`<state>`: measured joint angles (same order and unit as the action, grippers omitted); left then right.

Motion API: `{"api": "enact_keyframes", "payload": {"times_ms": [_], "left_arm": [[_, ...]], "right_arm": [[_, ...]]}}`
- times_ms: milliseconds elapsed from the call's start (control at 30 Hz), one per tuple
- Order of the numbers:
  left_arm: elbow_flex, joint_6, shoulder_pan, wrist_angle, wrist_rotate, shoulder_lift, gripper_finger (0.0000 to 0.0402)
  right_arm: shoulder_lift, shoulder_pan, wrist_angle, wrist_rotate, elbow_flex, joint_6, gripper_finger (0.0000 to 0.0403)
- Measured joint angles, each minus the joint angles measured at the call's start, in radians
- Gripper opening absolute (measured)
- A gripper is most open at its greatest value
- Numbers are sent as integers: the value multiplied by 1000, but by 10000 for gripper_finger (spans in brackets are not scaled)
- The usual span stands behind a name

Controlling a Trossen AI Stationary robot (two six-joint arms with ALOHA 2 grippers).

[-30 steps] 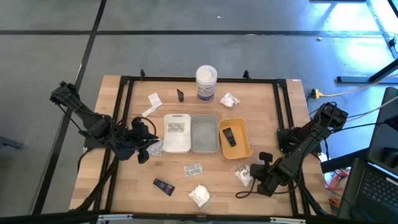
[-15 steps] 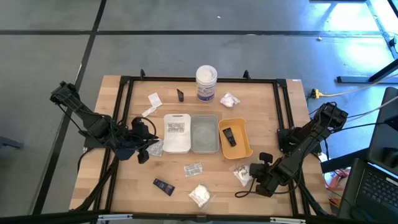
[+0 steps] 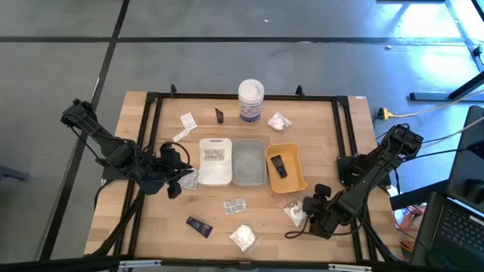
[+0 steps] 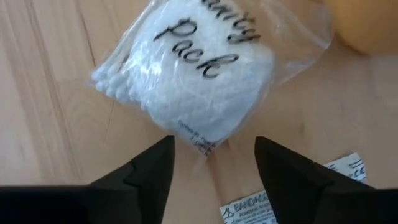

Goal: Pick & Place Travel size toiletries
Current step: Put the white cotton pack into the gray bin

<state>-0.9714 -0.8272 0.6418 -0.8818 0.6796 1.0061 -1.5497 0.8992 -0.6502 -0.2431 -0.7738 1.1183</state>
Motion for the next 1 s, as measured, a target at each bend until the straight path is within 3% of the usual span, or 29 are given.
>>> {"api": "enact_keyframes", "payload": {"times_ms": [233,600,833,1000], "left_arm": [[0,0,0,0,0,0,54],[0,0,0,0,0,0,54],[0,0,0,0,0,0,54],[0,0,0,0,0,0,54]], "right_arm": [[0,-23,21,-36,0,-3,243],[0,-26,64,-64,0,-56,201],[0,-26,64,-12,0,-56,151],[0,-26,64,23,0,-57,84]]}}
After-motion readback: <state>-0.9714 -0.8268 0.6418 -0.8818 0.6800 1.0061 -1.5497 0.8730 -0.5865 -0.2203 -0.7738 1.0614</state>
